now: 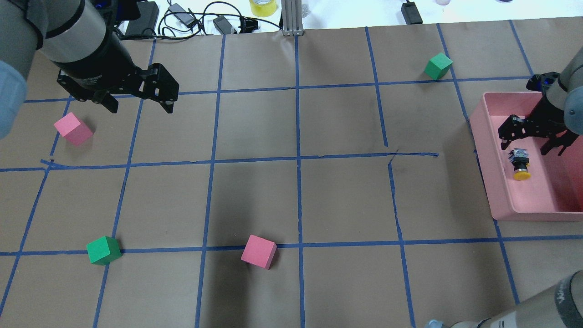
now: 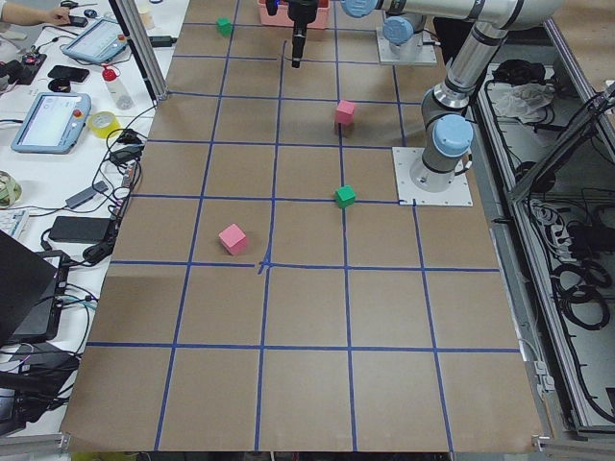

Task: Align button upright
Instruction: 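Move the right gripper down into the pink tray over the yellow button, then close the right gripper on the yellow button and lift it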

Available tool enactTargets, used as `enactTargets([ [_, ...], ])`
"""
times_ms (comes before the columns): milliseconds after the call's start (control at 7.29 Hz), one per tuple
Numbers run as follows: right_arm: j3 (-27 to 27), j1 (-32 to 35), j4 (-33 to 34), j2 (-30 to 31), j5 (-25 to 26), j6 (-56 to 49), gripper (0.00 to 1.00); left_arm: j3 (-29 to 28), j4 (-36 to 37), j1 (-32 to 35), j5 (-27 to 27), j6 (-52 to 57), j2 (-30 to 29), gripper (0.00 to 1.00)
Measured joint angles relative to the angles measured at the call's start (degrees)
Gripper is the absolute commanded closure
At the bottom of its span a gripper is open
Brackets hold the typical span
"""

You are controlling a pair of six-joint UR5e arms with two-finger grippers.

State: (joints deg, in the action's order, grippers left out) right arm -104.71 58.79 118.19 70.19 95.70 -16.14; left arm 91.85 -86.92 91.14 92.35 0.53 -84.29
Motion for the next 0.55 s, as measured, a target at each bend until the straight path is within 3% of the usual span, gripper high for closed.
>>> enactTargets([
  [549,-3.04,-1.56,0.02,-0.88,0.07,-1.51,0.04,0.03,-0.02,0.0,0.02,0.0,0.1,0.0],
])
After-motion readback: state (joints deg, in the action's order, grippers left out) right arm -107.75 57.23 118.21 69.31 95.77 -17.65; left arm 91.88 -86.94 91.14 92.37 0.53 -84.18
